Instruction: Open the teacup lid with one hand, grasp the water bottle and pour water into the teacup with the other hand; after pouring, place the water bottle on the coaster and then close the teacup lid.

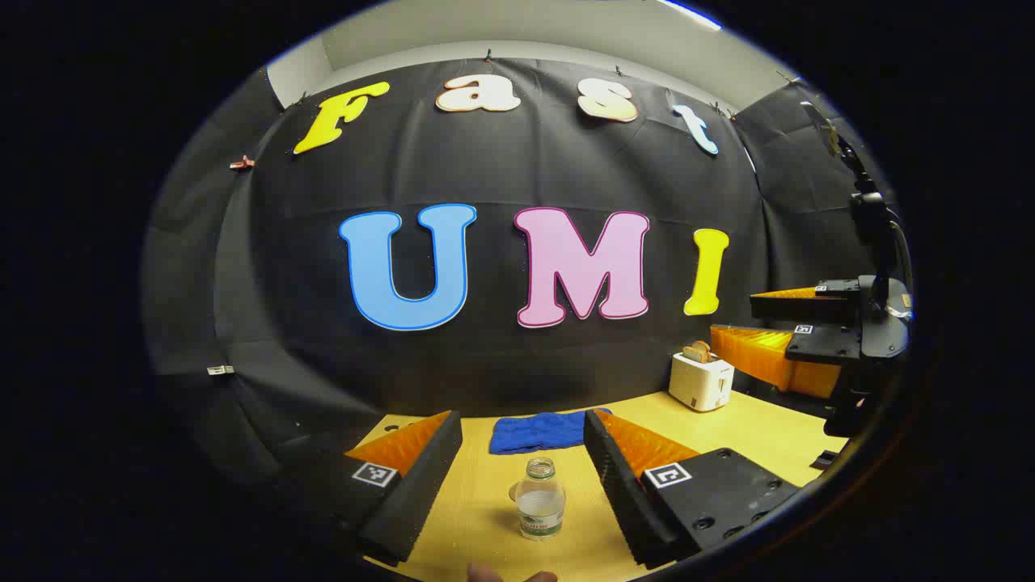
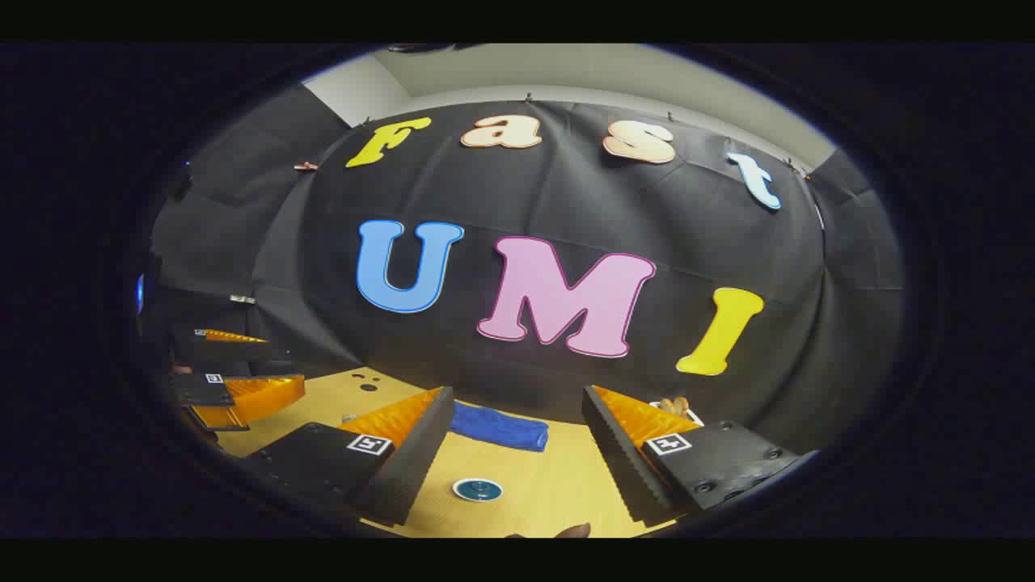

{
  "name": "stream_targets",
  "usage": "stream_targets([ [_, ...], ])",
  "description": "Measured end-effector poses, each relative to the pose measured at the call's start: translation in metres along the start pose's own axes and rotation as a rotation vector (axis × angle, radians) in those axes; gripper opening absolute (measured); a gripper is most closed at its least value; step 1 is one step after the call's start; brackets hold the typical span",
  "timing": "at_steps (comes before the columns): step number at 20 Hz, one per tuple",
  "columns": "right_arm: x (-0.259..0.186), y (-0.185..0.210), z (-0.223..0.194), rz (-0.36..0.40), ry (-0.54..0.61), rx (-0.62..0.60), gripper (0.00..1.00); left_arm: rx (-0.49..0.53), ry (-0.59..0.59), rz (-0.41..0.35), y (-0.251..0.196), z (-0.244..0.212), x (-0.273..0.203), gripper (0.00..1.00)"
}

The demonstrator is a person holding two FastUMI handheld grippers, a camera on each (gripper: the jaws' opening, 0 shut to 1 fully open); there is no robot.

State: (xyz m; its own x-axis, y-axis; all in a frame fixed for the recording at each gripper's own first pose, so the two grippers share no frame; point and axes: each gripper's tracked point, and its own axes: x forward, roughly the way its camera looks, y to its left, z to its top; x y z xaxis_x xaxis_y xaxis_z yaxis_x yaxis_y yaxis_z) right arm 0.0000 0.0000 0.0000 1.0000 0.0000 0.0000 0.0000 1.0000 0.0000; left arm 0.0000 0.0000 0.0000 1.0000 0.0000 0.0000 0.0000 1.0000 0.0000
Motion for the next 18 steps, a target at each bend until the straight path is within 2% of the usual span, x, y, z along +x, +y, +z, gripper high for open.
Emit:
stream_targets([
  [18, 0.017, -0.005, -0.010, 0.019, 0.021, 0.016, 0.98, 0.007, 0.023, -0.010, -0.006, -0.010, 0.013, 0.95],
])
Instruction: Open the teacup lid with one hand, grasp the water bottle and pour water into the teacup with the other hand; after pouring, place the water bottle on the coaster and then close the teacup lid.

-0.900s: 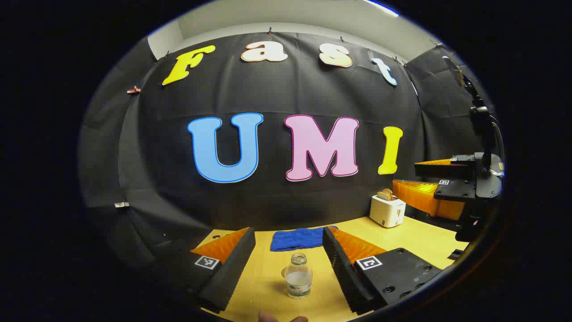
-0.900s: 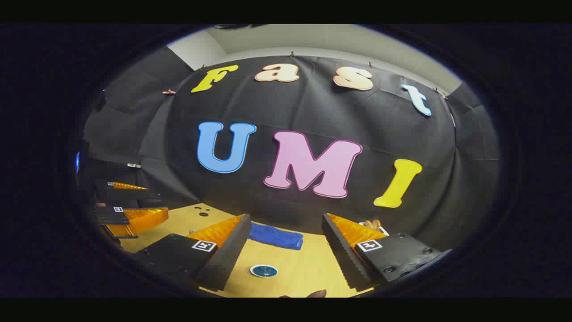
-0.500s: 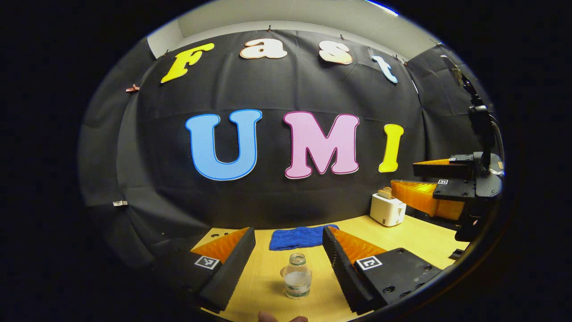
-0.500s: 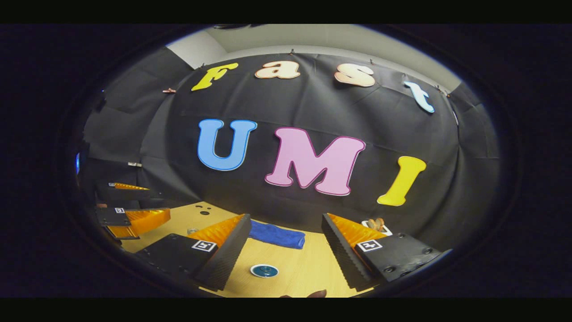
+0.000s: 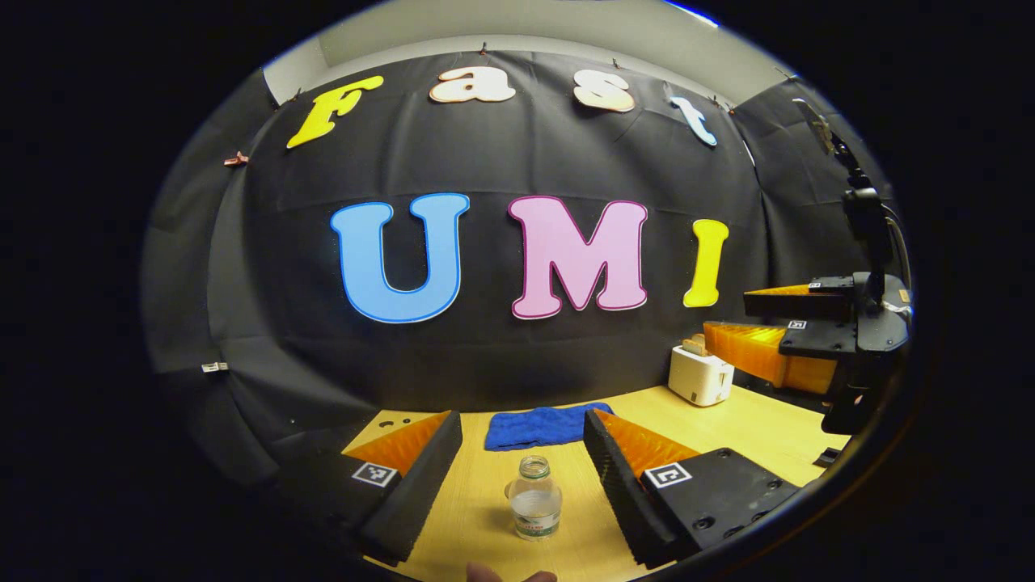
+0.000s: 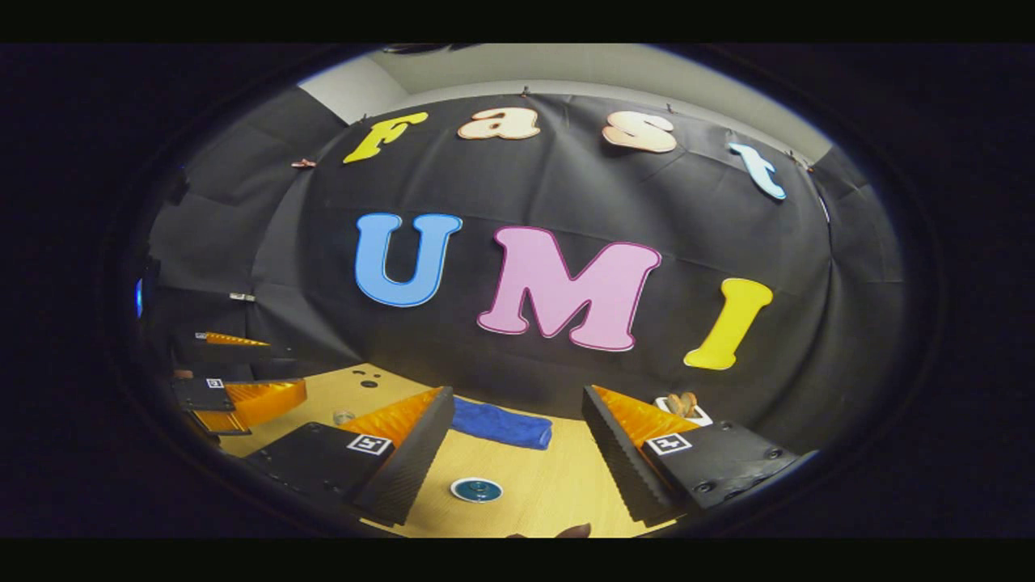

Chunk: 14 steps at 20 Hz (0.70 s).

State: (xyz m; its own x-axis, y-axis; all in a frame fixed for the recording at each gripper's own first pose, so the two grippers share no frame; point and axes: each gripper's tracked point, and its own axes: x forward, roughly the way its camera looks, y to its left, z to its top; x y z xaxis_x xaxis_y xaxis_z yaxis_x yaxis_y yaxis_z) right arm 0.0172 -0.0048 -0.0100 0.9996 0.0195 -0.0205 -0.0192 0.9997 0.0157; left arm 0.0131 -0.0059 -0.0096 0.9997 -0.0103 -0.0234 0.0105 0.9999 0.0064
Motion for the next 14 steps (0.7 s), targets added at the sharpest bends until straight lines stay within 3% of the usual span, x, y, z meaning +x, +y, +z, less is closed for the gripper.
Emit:
stream_targets([
  [6, 0.007, 0.005, -0.031, 0.023, 0.037, 0.013, 0.98, -0.007, 0.012, -0.009, -0.002, -0.016, 0.003, 0.95],
  [14, 0.026, 0.016, -0.130, 0.053, 0.110, 0.007, 0.98, -0.010, 0.048, -0.009, -0.014, -0.084, 0.018, 0.95],
])
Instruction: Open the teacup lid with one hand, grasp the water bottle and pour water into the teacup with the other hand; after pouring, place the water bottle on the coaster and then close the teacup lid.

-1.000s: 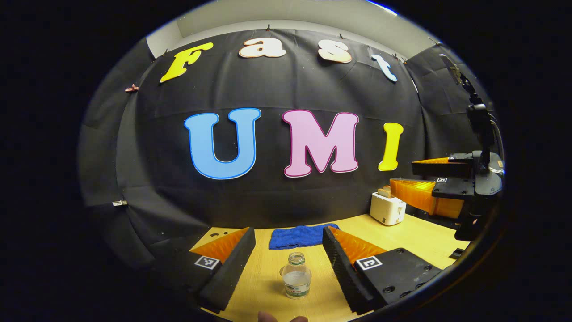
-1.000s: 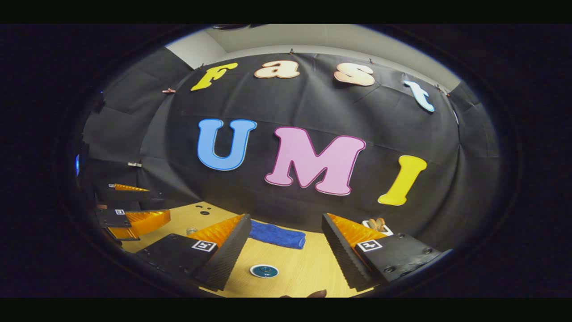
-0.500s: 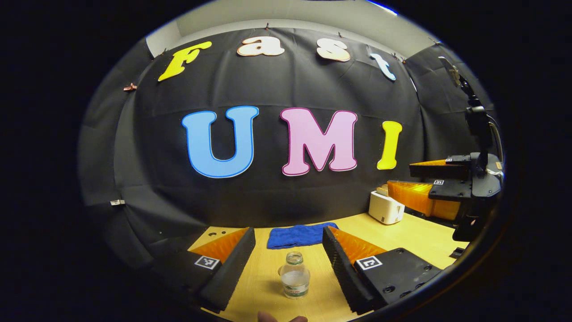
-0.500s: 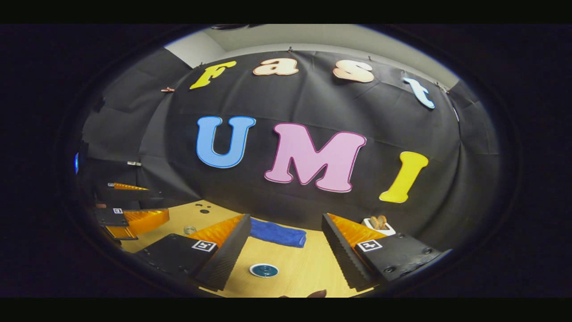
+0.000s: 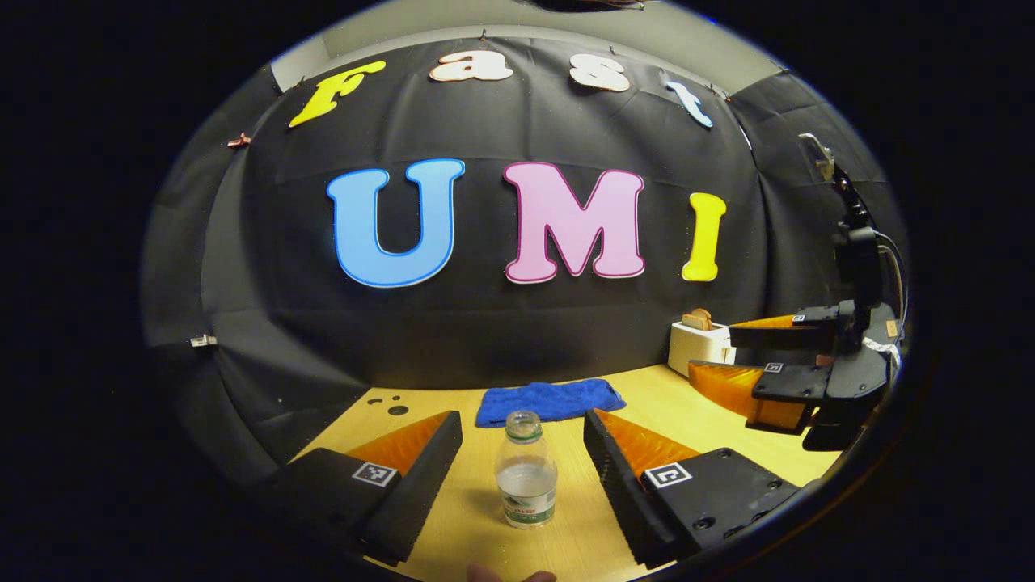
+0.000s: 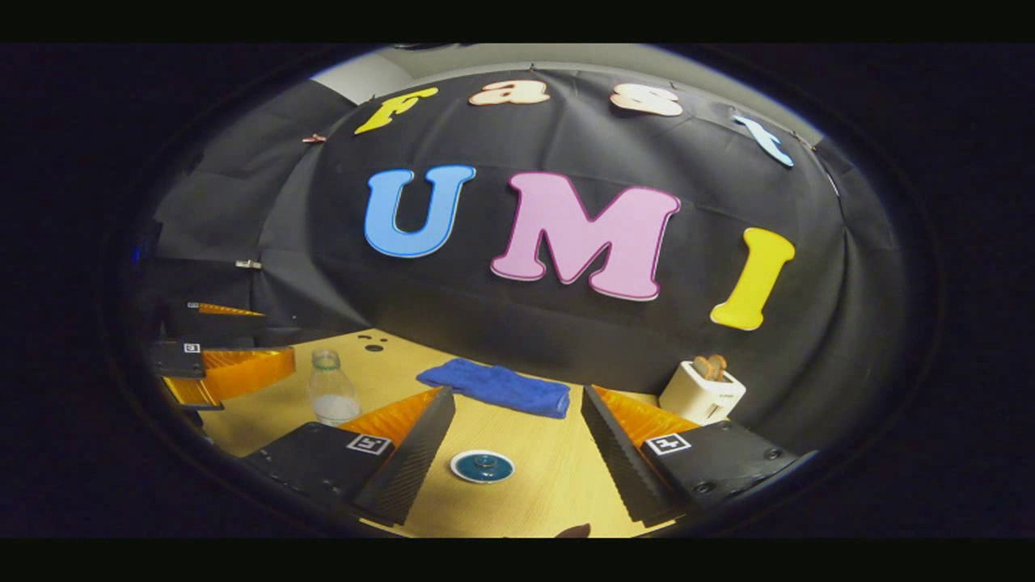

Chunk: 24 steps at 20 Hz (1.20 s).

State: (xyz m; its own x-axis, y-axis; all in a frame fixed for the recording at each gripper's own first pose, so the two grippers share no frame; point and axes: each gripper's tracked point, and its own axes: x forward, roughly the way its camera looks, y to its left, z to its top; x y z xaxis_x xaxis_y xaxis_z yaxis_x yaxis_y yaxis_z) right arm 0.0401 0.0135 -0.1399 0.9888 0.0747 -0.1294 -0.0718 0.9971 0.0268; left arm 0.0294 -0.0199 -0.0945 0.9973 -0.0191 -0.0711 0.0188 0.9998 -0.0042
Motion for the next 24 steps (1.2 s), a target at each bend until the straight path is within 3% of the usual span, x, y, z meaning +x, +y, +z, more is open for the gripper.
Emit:
stream_targets([
  [7, 0.046, 0.014, -0.087, 0.033, 0.048, 0.011, 0.95, -0.014, 0.012, 0.008, -0.007, -0.062, 0.027, 0.95],
  [12, 0.061, 0.030, -0.136, 0.078, 0.118, 0.015, 0.73, -0.025, 0.017, 0.017, -0.003, -0.093, 0.041, 0.95],
  [15, 0.066, 0.032, -0.151, 0.084, 0.145, 0.019, 0.66, -0.017, 0.025, 0.010, -0.003, -0.105, 0.040, 0.95],
  [17, 0.067, 0.034, -0.157, 0.092, 0.162, 0.036, 0.54, -0.018, 0.030, 0.007, -0.003, -0.109, 0.041, 0.95],
  [21, 0.072, 0.039, -0.161, 0.109, 0.166, 0.058, 0.54, -0.026, 0.034, 0.014, -0.002, -0.115, 0.042, 0.95],
  [24, 0.071, 0.039, -0.159, 0.114, 0.159, 0.065, 0.29, -0.028, 0.036, 0.020, -0.003, -0.116, 0.043, 0.95],
])
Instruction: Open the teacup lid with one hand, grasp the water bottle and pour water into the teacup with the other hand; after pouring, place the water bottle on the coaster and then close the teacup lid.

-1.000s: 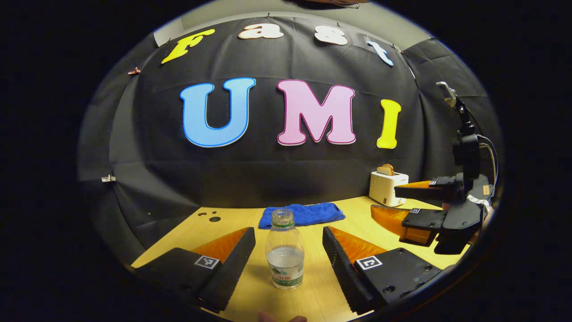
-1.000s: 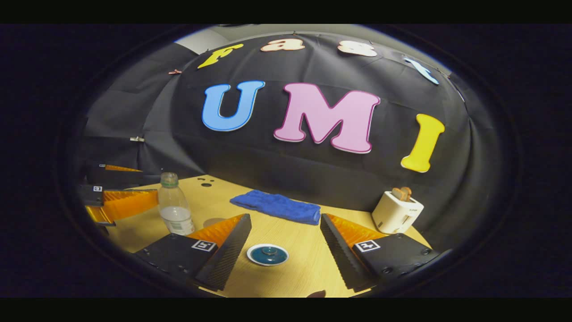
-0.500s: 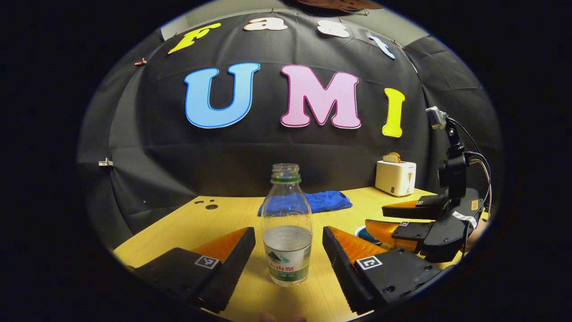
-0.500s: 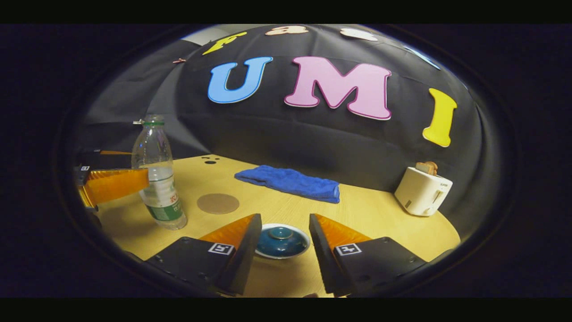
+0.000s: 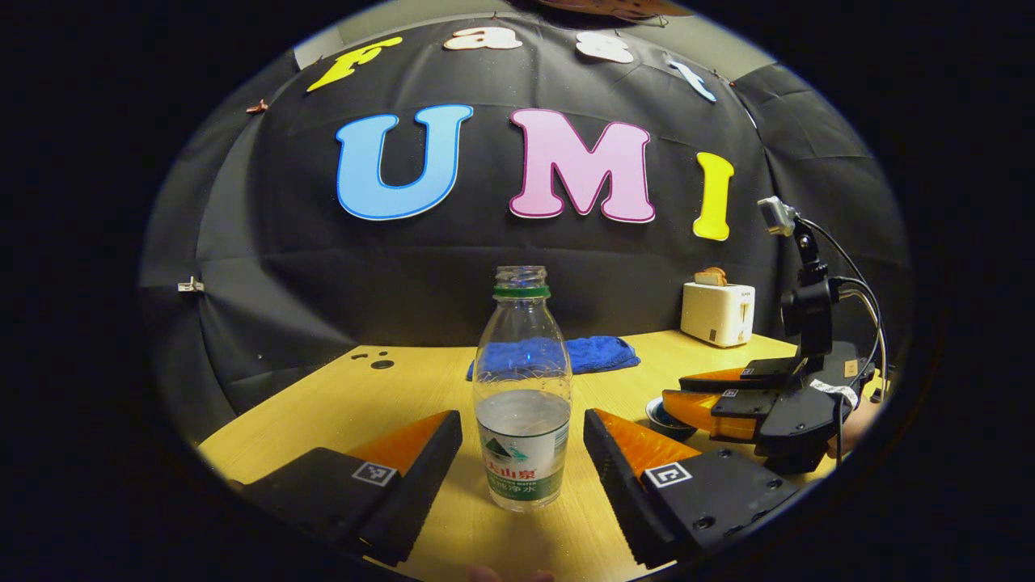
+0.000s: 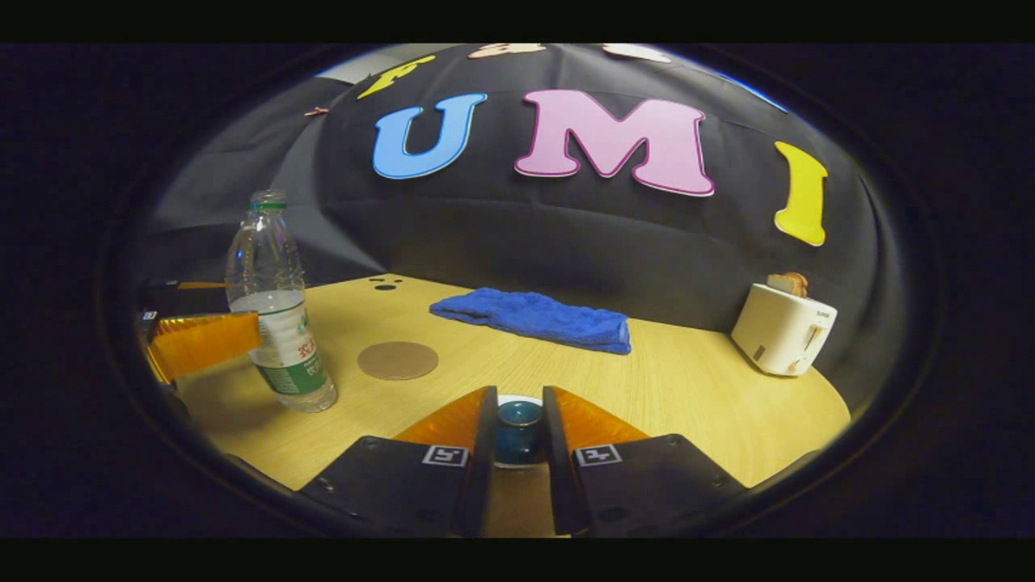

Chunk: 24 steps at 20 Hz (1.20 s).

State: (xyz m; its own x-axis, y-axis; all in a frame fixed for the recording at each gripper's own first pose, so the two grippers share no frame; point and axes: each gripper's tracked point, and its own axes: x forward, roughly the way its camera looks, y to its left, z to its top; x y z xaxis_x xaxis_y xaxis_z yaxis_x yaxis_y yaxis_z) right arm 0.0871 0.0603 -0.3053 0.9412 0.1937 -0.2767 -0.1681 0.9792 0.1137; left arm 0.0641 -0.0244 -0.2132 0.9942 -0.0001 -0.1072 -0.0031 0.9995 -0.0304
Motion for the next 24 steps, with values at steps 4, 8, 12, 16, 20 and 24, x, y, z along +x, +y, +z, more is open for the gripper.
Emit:
stream_targets([
  [4, -0.002, 0.003, 0.011, 0.023, -0.036, 0.002, 0.28, 0.008, 0.004, 0.000, -0.002, -0.004, 0.006, 0.95],
  [8, -0.013, -0.010, 0.035, -0.004, -0.089, 0.008, 0.31, 0.007, 0.022, 0.003, -0.003, -0.013, 0.015, 0.95],
  [12, -0.027, -0.040, 0.043, -0.061, -0.109, -0.004, 0.27, -0.012, 0.042, 0.024, 0.000, -0.021, 0.025, 0.95],
  [16, -0.039, -0.071, 0.039, -0.118, -0.099, 0.010, 0.27, -0.006, 0.058, 0.042, 0.003, -0.029, 0.025, 0.82],
  [20, -0.047, -0.092, 0.032, -0.162, -0.091, 0.016, 0.27, 0.192, 0.100, 0.076, 0.013, -0.027, 0.032, 0.76],
  [24, -0.054, -0.104, 0.029, -0.185, -0.089, 0.015, 0.25, 0.487, 0.118, 0.102, 0.025, -0.010, 0.049, 0.74],
])
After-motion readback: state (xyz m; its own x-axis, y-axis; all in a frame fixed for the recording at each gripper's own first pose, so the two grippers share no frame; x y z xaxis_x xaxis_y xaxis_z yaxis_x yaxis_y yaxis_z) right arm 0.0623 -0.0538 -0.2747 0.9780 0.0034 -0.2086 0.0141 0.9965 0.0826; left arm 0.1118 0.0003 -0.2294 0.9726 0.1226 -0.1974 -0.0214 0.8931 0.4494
